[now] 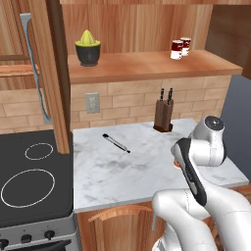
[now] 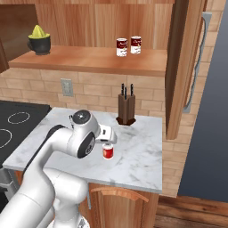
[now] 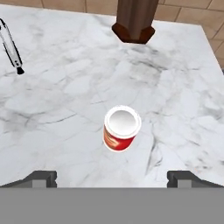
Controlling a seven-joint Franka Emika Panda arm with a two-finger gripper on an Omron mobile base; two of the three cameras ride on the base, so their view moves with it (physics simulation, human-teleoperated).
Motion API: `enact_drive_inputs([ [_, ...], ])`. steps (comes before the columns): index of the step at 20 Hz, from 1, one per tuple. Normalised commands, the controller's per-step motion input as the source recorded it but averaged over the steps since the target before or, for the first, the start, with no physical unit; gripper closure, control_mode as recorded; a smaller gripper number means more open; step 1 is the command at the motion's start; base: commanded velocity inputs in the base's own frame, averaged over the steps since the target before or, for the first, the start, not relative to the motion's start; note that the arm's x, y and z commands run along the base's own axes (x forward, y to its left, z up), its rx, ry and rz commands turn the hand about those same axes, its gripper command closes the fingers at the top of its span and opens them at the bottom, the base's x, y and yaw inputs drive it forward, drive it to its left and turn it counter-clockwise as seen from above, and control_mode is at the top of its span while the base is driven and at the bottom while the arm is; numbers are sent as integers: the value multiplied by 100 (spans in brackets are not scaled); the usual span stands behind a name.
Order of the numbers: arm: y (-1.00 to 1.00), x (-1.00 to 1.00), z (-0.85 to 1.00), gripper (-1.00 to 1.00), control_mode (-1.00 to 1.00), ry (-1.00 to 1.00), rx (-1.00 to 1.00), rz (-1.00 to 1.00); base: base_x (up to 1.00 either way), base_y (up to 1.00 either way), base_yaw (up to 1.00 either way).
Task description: Pick the cans from the counter and place them in their designated side in the cabinet.
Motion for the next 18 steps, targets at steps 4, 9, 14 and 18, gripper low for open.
enact_drive_inputs([
  [4,-3,15,-13,-100,-100,0,0,0,0,0,0],
  [9,-5,14,-13,-100,-100,0,0,0,0,0,0],
  [14,-5,17,-13,-100,-100,0,0,0,0,0,0],
  [18,-2,19,-13,-100,-100,1,0,0,0,0,0],
])
